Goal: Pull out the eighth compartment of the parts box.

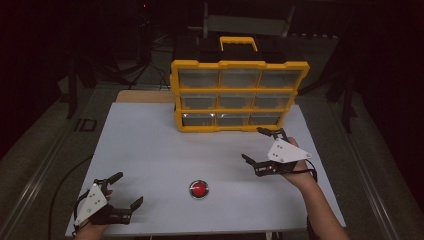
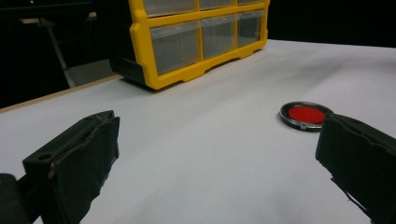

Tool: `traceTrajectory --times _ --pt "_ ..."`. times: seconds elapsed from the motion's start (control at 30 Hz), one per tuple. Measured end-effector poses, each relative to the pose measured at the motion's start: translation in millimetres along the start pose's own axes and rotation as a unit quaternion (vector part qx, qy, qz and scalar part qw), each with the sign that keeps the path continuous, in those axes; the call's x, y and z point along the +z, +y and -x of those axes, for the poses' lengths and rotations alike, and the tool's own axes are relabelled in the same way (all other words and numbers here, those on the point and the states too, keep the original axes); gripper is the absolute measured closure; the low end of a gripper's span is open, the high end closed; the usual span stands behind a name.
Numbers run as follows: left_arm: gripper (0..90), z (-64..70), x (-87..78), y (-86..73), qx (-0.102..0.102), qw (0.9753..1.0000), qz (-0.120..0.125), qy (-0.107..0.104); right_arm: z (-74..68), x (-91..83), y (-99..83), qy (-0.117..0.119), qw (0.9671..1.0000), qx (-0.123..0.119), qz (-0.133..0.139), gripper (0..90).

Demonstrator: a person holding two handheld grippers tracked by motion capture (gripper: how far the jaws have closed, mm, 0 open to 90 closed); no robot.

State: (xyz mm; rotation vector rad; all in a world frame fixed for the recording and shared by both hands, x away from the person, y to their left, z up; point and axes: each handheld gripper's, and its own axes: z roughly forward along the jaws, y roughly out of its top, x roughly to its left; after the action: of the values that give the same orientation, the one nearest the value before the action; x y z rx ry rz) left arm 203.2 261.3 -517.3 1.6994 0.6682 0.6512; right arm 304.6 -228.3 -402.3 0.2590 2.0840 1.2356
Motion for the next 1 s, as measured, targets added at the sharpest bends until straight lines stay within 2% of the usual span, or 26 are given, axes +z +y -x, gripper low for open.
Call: traceTrajectory --times 0.1,0.27,0.43,0.53,0.63,0.8,0.83,1.0 --pt "0.0 0.0 0.1 0.1 0.0 1.0 0.001 -0.001 2.6 6.0 1.1 -0.009 0.9999 -0.008 0.002 12.0" --pt "0.0 0.0 0.2 0.0 0.001 1.0 -0.001 -0.002 5.7 18.4 0.7 -0.009 0.9997 -0.022 -0.005 12.1" --pt "0.0 0.4 -0.1 0.3 0.001 1.0 0.005 -0.005 10.3 29.2 -1.9 -0.006 0.9997 -0.025 -0.006 12.1" --pt "0.0 -0.2 0.0 0.0 0.002 1.0 0.002 -0.004 13.5 37.5 -3.8 -0.003 0.9997 -0.022 -0.012 14.4" --pt "0.0 -0.2 -0.2 0.1 0.0 1.0 0.004 -0.004 15.8 46.8 -6.0 -0.014 0.9994 -0.025 -0.017 16.2" --pt "0.0 0.0 -0.2 0.3 -0.002 1.0 0.007 -0.006 18.6 61.1 -8.2 -0.019 0.9986 -0.04 -0.03 17.5" --pt "0.0 -0.1 -0.2 0.2 -0.002 1.0 0.007 -0.006 19.1 64.2 -8.0 -0.022 0.9983 -0.042 -0.033 20.4" --pt "0.0 -1.2 -0.9 0.0 -0.005 0.9999 0.008 -0.004 21.2 73.0 -7.8 -0.023 0.998 -0.048 -0.033 22.0"
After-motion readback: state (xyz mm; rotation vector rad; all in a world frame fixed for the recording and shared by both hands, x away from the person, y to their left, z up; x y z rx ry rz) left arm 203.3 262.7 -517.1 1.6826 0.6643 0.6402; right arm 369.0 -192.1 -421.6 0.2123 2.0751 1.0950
